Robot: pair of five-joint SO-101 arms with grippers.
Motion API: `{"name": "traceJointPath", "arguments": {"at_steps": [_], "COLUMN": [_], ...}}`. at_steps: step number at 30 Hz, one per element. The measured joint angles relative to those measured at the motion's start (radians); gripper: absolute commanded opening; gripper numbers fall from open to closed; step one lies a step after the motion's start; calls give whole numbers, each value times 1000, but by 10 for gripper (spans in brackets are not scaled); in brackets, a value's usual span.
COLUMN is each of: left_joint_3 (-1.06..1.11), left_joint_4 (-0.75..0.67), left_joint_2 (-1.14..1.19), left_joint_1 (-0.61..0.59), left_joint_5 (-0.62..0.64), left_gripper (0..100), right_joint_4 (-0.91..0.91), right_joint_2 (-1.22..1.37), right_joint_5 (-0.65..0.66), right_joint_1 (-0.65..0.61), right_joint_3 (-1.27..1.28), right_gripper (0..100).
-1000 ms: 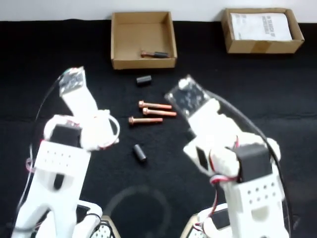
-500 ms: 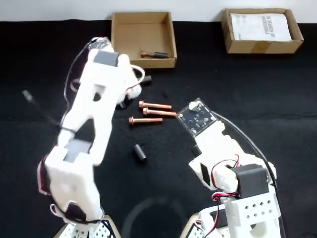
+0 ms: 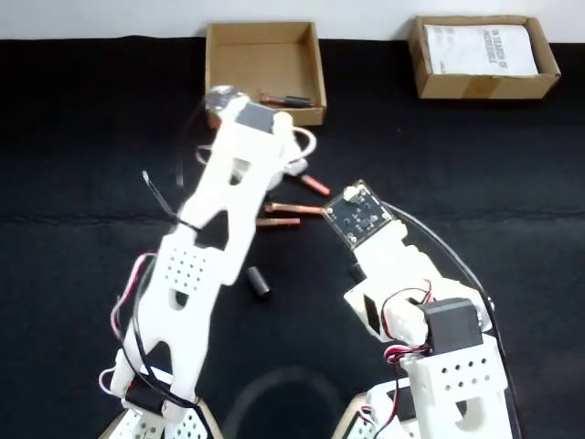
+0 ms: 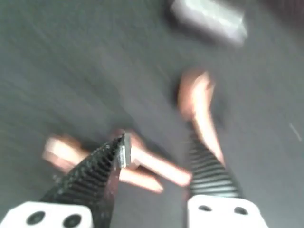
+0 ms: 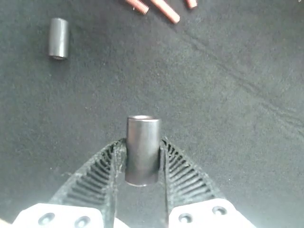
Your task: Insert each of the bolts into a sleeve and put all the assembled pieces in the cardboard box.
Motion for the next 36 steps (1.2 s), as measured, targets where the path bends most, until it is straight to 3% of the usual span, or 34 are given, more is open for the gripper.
{"name": "traceJointPath", "arguments": {"at_steps": [11,26,36], "left_joint_3": [-95,-175,-175], "left_joint_4": [-2,-236,-305], "left_joint_2": [28,38,164], "left_joint_1": [21,35,35], "left_joint_5": [2,2,2], "left_gripper": [189,189,189], "right_joint_4": [-55,-100,-281], "right_joint_2": [0,-2,-2], "right_joint_5": [32,32,114], "right_joint_1": [8,6,204], "right_joint_3": [54,112,114], "right_gripper": [7,7,7]}}
